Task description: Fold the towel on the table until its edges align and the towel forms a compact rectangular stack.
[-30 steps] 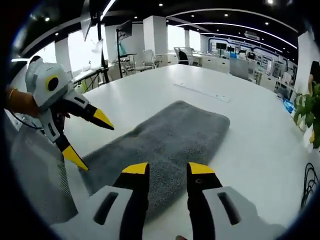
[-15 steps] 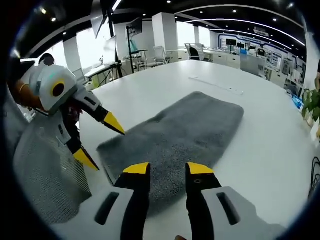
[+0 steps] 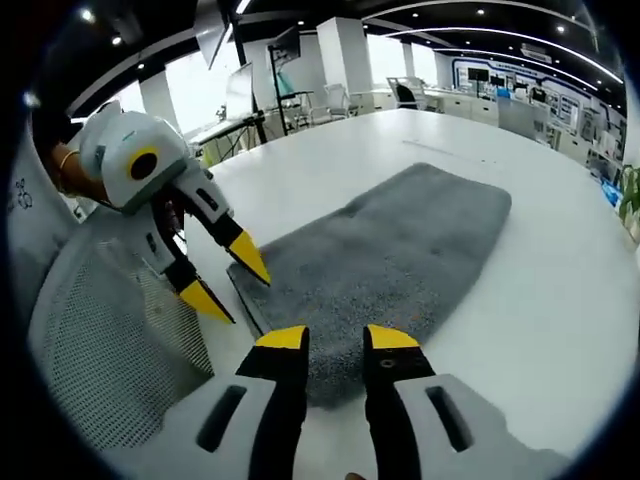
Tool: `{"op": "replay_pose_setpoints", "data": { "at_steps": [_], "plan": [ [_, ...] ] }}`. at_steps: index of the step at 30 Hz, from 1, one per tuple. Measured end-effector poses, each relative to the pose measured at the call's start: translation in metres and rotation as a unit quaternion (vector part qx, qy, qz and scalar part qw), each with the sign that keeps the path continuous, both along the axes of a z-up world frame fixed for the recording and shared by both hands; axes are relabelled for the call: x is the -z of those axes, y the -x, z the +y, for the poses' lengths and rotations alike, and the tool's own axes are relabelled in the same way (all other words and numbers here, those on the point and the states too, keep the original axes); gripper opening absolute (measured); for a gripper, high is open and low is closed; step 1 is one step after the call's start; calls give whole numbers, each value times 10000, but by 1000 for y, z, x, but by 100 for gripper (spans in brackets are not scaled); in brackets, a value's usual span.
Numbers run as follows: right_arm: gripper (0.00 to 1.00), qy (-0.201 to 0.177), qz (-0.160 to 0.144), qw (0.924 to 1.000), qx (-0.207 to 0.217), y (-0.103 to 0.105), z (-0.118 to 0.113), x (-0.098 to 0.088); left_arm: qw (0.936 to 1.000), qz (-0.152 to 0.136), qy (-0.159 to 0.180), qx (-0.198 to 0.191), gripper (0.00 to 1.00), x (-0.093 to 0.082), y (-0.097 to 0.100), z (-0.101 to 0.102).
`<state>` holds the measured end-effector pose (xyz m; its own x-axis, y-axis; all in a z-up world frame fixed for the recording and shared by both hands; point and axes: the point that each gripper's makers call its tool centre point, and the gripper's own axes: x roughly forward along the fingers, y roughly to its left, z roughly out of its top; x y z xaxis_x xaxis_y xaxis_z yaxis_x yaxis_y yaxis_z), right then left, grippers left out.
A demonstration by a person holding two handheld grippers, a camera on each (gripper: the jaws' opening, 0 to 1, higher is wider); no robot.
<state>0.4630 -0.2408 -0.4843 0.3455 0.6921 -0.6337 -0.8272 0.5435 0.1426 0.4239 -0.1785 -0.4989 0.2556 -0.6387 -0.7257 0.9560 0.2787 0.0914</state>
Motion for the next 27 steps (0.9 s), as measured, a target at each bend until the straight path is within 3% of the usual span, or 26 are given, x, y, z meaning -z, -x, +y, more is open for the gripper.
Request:
{"op": "replay_pose_setpoints", "data": {
  "at_steps": [5,17,21,23,27],
  "plan": [
    [15,122,-49,9994,-305,18,7,-1,9994,-39,-309,155,26,12,4,1],
    [18,637,-71,9948,-796,40,9,19,9997,52,-237,-94,25,17,-2,-1],
    [18,819,-123,9931,-834,39,8,28,9991,10,-427,8,27,17,1,-2],
    [17,923,-193,9917,-869,38,8,32,9981,-153,-583,161,26,20,-1,-2],
    [13,1121,-314,9889,-918,36,8,31,9983,-31,-575,8,24,17,-2,-2]
  ]
}}
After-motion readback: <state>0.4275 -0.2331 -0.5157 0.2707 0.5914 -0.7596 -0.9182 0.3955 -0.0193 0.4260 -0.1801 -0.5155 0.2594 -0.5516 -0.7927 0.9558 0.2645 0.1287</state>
